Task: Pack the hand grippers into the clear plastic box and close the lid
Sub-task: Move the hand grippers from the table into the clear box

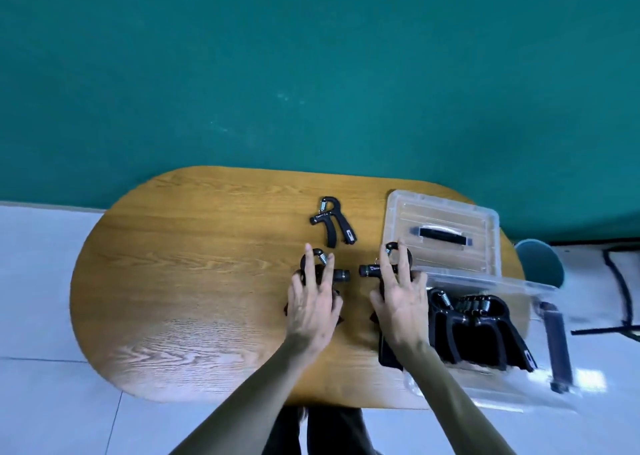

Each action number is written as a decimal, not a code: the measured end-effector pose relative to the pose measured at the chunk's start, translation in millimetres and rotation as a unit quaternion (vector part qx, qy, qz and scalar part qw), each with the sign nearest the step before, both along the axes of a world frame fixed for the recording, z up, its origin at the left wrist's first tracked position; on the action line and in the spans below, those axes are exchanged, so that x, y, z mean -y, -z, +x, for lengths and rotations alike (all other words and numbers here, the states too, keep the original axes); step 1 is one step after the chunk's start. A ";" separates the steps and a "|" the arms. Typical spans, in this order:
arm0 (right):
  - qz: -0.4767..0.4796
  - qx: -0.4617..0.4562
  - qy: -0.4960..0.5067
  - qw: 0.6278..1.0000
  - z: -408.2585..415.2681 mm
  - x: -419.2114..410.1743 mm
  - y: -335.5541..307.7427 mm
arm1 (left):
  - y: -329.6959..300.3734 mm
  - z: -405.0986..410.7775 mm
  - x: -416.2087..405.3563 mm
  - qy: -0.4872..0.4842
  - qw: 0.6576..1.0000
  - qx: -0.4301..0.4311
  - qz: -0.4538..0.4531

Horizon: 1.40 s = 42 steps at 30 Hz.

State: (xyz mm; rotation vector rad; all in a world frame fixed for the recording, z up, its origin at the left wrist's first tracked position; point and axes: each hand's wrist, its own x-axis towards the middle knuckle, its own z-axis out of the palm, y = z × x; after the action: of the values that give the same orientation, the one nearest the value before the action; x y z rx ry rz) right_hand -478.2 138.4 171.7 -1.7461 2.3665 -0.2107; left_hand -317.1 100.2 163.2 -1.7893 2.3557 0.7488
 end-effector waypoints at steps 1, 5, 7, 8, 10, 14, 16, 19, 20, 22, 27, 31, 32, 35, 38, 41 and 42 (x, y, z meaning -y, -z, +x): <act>-0.010 0.004 0.008 1.000 -4.2 -8.8 -2.9 | -1.1 -5.9 -6.1 -0.001 1.000 -0.016 -0.018; -0.038 -0.011 0.028 0.999 -34.4 -47.2 -6.3 | -18.2 -37.2 -26.9 0.023 0.998 -0.034 -0.045; -0.037 0.005 0.047 0.998 -51.5 -61.2 -11.6 | -25.9 -59.7 -36.0 0.028 0.998 -0.030 -0.051; -0.038 0.006 0.055 0.998 -61.4 -69.5 -12.2 | -29.4 -72.2 -42.5 0.036 0.997 -0.034 -0.051; -0.041 0.010 0.062 0.997 -84.9 -83.0 -14.1 | -31.2 -96.7 -55.3 0.044 0.996 -0.044 -0.059; -0.039 0.044 0.082 0.995 -132.1 -114.5 -16.4 | -31.6 -139.7 -85.8 0.066 0.996 -0.037 -0.037; -0.034 0.059 0.096 0.993 -156.0 -129.0 -15.9 | -29.5 -161.3 -100.7 0.069 0.996 -0.031 -0.035; -0.030 0.069 0.117 0.990 -191.9 -147.9 -6.9 | -21.1 -192.5 -118.9 0.083 0.996 -0.014 -0.036; -0.027 0.077 0.117 0.990 -201.9 -152.6 -2.0 | -18.3 -200.9 -123.5 0.082 0.996 -0.012 -0.032; -0.019 0.084 0.107 0.991 -217.0 -159.2 9.5 | -13.0 -214.8 -129.1 0.070 0.997 -0.007 -0.025; -0.008 0.096 0.086 0.992 -232.5 -159.9 36.3 | 3.7 -236.4 -129.1 0.051 0.998 0.025 -0.013; 0.009 0.113 0.066 0.991 -231.1 -154.4 50.7 | 17.3 -241.4 -124.3 0.051 0.998 0.048 -0.009; 0.014 0.115 0.060 0.991 -231.9 -152.6 54.7 | 21.9 -241.4 -123.7 0.050 0.997 0.051 -0.005; 0.021 0.121 0.043 0.992 -237.5 -148.3 65.7 | 35.3 -243.9 -123.7 0.056 0.996 0.066 -0.001; 0.023 0.118 0.026 0.992 -243.3 -146.0 71.3 | 46.3 -248.7 -123.3 0.060 0.995 0.083 0.002; 0.029 0.111 0.033 0.993 -243.6 -144.6 74.4 | 53.1 -251.6 -123.1 0.047 0.996 0.081 -0.001; 0.034 0.109 0.035 0.993 -242.8 -144.2 75.2 | 53.8 -251.8 -123.0 0.044 0.996 0.081 -0.004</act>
State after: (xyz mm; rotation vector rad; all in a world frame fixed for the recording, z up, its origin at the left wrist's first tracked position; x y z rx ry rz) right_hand -721.0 282.6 96.5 -1.5273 2.2514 -0.3092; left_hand -568.9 223.2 109.4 -1.6667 2.3179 0.5606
